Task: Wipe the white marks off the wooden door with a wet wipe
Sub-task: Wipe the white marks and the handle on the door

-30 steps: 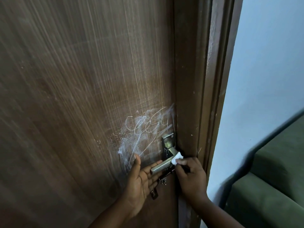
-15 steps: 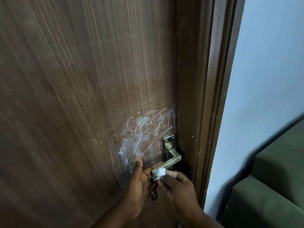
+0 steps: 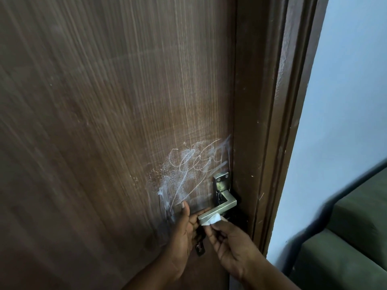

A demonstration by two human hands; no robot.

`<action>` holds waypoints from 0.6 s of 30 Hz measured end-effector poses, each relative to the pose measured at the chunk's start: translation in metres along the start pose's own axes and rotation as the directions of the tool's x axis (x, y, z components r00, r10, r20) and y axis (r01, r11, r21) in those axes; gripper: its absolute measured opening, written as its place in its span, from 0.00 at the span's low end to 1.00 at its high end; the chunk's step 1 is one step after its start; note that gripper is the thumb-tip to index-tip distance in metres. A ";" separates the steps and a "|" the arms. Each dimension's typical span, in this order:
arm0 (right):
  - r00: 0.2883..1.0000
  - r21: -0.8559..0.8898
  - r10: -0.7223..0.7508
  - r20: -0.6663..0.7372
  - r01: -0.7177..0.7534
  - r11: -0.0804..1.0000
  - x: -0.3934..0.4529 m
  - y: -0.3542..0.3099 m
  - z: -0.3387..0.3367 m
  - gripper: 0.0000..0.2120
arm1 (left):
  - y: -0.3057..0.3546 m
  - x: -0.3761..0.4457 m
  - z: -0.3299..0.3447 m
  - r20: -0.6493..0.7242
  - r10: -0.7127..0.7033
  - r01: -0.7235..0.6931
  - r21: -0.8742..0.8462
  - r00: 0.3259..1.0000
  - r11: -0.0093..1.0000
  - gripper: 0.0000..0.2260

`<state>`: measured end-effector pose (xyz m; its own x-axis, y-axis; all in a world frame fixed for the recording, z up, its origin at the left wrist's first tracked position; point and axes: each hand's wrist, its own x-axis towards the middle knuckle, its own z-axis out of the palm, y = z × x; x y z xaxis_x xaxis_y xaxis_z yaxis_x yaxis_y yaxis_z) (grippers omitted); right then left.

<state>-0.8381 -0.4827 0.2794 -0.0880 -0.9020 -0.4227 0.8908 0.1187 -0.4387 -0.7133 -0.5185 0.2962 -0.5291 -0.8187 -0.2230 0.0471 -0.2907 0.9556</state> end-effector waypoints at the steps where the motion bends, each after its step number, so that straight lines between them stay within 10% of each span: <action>1: 1.000 -0.022 0.015 0.026 -0.015 1.000 0.000 0.004 0.000 0.10 | 0.000 -0.001 0.001 0.002 0.016 -0.016 -0.008 1.000 1.000 0.37; 8: 0.999 -0.268 0.000 0.043 0.012 0.963 0.004 -0.014 -0.024 0.12 | 0.000 0.001 0.004 -0.022 -0.003 0.003 -0.036 1.000 0.999 0.37; 18: 0.905 -0.007 -0.352 -0.238 0.360 0.933 0.030 -0.010 0.001 0.10 | -0.001 0.001 0.007 -0.083 -0.064 0.065 0.009 0.994 0.998 0.36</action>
<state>-0.8495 -0.5112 0.2717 -0.4989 -0.7597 -0.4170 0.7961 -0.2115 -0.5670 -0.7195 -0.5155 0.2963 -0.4588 -0.8366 -0.2993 0.0049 -0.3392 0.9407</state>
